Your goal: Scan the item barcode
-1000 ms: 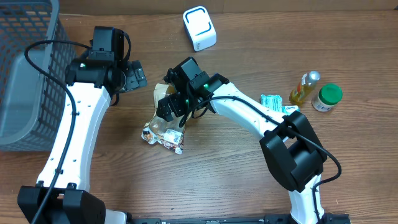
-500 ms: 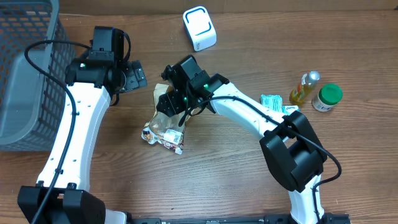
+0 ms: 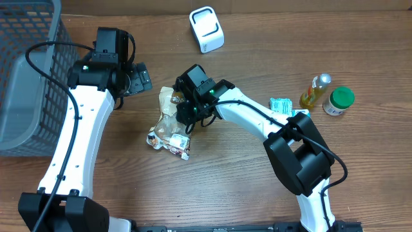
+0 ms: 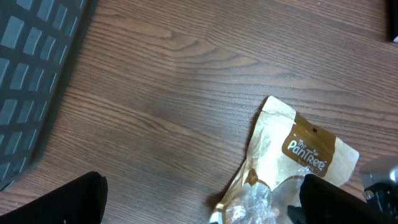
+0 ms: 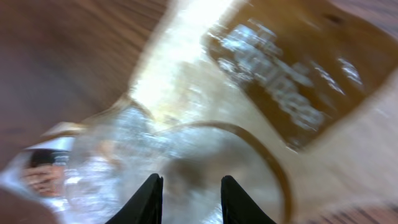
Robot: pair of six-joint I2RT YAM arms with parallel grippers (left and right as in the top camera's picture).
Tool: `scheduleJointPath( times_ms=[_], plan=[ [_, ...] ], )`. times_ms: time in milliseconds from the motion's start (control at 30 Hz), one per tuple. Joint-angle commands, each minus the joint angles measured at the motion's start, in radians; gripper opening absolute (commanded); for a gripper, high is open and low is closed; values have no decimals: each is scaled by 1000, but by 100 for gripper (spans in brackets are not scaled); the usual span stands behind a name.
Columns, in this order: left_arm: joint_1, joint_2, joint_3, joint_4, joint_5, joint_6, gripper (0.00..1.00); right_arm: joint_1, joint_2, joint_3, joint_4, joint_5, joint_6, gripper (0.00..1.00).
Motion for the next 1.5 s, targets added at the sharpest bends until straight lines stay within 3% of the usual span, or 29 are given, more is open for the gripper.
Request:
scheduleJointPath(
  times_ms=[0,133,467,800,967,1100,1233,1467],
  plan=[
    [-3,-1,10,-3,-3,26,99,3,11,-6,-47,223,47,25],
    [-3,-1,10,-3,-3,26,99,2,10,-6,-119,285,129,21],
    [-3,-1,10,-3,-3,26,100,3,-48,105,-227,285,120,22],
    [-3,-1,10,-3,-3,26,99,3,-10,137,-19,226,120,16],
    [-3,-1,10,-3,-3,26,100,2,97,133,-5,245,127,7],
    [-3,-1,10,-3,-3,26,99,2,132,133,-10,315,127,7],
    [-3,-1,10,-3,-3,26,100,2,131,133,-80,424,176,7],
    [-3,-1,10,-3,-3,26,100,-4,130,133,-376,483,352,8]
  ],
)
